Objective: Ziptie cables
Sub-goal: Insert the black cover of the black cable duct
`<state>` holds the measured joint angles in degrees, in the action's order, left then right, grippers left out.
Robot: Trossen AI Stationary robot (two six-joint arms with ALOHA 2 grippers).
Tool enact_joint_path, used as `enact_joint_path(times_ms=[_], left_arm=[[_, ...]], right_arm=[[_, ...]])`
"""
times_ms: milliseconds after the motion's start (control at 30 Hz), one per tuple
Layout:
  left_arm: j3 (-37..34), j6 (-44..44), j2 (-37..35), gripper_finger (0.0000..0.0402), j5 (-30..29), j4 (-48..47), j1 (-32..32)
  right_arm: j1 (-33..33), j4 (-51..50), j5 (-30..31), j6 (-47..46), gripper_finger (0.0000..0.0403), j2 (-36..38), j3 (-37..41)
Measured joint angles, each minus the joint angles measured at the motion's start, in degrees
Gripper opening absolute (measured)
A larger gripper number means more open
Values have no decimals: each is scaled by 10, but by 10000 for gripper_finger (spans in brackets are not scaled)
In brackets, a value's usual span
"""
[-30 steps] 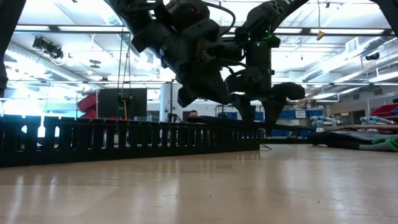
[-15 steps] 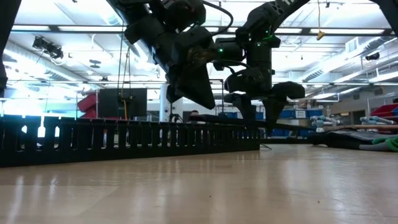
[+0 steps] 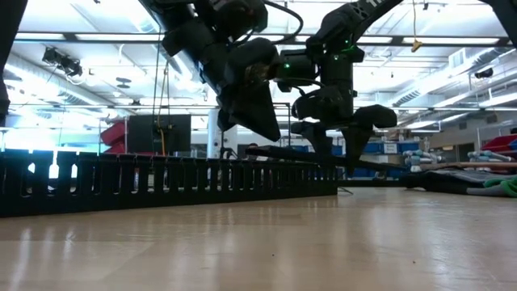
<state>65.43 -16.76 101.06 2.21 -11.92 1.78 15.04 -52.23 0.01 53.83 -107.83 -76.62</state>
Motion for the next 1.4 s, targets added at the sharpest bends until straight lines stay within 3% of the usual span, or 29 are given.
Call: enact_joint_path(times_ms=[1400], left_arm=[[-21, -9, 23, 0, 34, 46, 1]], right_arm=[[5, 7, -1, 8, 229, 0, 0]])
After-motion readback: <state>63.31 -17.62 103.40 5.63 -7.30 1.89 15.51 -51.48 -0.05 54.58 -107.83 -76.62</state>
